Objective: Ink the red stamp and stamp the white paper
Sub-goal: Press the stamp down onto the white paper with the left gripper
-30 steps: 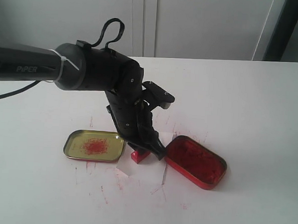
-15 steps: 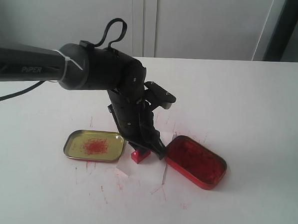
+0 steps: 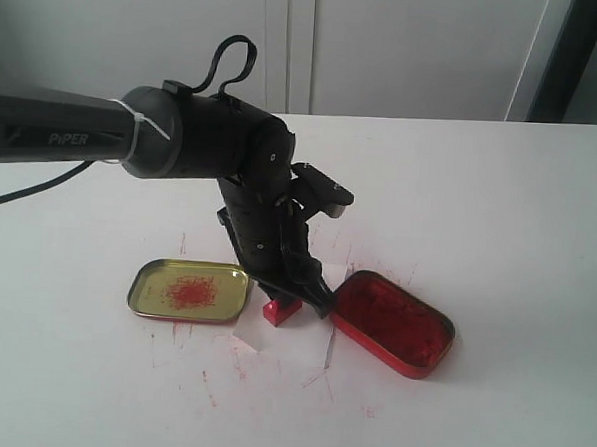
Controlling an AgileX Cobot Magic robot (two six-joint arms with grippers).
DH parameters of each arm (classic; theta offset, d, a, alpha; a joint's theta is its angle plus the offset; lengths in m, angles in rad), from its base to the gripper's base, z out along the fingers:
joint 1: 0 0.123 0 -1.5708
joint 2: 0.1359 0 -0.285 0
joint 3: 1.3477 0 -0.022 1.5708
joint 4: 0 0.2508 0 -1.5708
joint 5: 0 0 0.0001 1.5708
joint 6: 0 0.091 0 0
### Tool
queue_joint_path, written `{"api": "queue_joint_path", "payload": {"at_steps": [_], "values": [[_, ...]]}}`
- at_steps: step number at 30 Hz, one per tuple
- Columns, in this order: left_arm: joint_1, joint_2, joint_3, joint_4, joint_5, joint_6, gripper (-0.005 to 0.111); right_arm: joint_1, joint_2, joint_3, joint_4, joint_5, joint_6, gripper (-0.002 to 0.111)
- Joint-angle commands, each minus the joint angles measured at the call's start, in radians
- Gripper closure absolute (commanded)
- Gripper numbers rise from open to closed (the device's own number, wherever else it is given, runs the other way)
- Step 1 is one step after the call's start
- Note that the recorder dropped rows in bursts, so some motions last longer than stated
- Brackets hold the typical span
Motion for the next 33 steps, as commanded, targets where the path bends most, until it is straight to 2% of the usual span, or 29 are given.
{"api": "queue_joint_path", "payload": {"at_steps": [1, 33], "values": [[-0.002, 0.121, 0.052, 0.017, 0.041, 0.003, 0.107, -0.003, -0.004, 0.004, -0.007, -0.013, -0.001, 0.108], [-0.002, 0.121, 0.052, 0.017, 0.027, -0.001, 0.107, -0.003, -0.004, 0.004, -0.007, -0.013, -0.001, 0.108]]}}
